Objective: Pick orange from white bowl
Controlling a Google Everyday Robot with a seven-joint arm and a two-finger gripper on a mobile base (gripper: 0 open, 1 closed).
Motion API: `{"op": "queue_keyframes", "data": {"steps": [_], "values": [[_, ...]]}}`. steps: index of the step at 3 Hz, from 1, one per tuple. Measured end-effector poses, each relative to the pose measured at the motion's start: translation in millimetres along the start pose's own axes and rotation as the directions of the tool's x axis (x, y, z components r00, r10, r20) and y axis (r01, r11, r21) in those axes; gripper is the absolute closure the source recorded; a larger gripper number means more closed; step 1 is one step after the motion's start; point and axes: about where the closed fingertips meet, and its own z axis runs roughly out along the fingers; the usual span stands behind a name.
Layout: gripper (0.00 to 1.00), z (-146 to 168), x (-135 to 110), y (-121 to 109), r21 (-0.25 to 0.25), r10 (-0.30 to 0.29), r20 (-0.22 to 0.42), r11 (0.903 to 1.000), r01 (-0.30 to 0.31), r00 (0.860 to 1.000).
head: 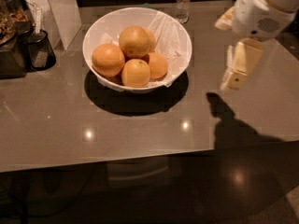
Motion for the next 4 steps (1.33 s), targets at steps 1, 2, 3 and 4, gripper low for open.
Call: {"op": "queue_keyframes", "data": {"steps": [1,2,3,4], "values": [[0.00,14,-23,-17,-0.025,-0.046,0.044,0.9986,0.047,0.998],[0.00,18,-49,-30,-0.022,-0.092,0.083,0.9953,0.094,0.992],[0.00,29,-74,-37,-0.041,-0.135,0.104,0.9894,0.139,0.985],[0.00,29,-75,-38,-0.038,-0.136,0.106,0.9894,0.140,0.985]]}}
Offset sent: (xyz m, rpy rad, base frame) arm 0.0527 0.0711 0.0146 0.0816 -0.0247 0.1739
